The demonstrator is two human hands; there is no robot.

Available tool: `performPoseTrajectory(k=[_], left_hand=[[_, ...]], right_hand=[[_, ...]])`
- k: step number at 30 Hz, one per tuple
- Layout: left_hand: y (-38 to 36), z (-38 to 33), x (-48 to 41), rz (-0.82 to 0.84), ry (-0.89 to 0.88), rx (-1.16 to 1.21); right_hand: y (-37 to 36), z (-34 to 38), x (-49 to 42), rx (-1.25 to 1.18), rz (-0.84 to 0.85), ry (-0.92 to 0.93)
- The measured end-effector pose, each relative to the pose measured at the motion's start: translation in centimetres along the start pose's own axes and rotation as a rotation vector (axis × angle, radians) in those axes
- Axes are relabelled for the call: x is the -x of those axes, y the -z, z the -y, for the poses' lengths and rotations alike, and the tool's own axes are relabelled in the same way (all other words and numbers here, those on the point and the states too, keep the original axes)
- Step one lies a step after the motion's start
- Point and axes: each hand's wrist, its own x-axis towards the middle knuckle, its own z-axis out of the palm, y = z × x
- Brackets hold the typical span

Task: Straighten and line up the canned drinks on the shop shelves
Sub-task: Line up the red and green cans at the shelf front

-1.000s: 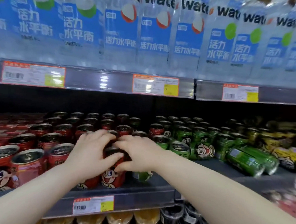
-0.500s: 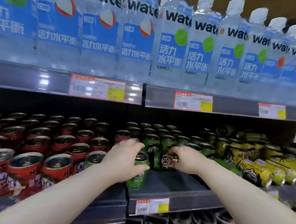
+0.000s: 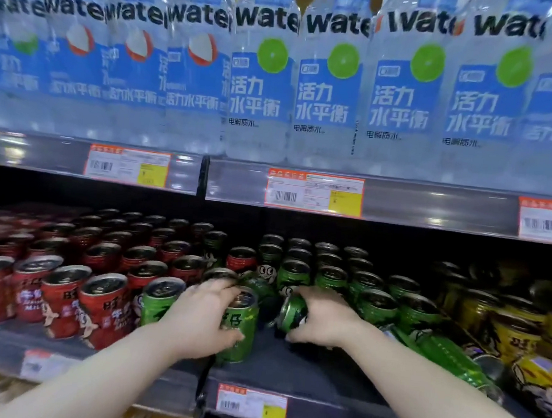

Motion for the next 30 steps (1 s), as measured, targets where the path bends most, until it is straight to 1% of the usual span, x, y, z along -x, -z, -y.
performPoseTrajectory(k=[2,5,7,9,11,13,14,16,17,20,24,26,30], left_hand=[[0.1,-0.4,-0.2,-0.01,0.022,-0.011],[0.0,-1.0,-0.6,-0.032,0.021,-0.028],[0.0,-1.3,-0.9,-0.009,-0.038,-0.01],[0.2,-1.7,-1.2,0.035,-0.121,-0.007],[0.2,-1.9,-1.6,0.076,-0.178,-0.002],[-0.1,-1.9,-1.9,0.09,-0.214,0.025],[-0.3,-1.8,-1.9,0.089,-0.22,0.026],[-0.8,-1.4,-1.9,0.06,-0.237,0.029],[-0.9,-1.2,-1.9,0.052,-0.24,0.036],[-0.5,-0.9,-1.8,0.064,-0.245,0.067],[-0.5,-1.2,-1.8,0.039,-0.251,0.061],[-0.7,-1.4,-1.9,0.046,-0.245,0.045],[-1.1,-1.2,-1.9,0.0,-0.261,0.046]], right_hand=[[0.9,-0.5,0.7,-0.271,-0.035,-0.032],[1.1,-0.6,1.9,-0.543,0.03,-0.031],[0.7,0.0,2.6,-0.616,0.059,0.0],[0.3,0.5,2.6,-0.631,0.101,0.022],[0.9,0.9,2.4,-0.643,0.179,0.034],[2.3,1.3,1.8,-0.693,0.222,-0.014],[3.0,1.5,1.1,-0.714,0.183,-0.056],[3.7,1.8,-0.7,-0.667,0.054,-0.095],[3.7,2.0,-1.7,-0.599,0.027,-0.081],[2.7,3.1,-4.4,-0.359,0.112,-0.03],[1.2,4.3,-6.7,-0.241,0.171,-0.002],[0.9,4.5,-7.4,-0.128,0.207,0.002],[0.9,5.2,-7.8,0.062,0.243,0.052]])
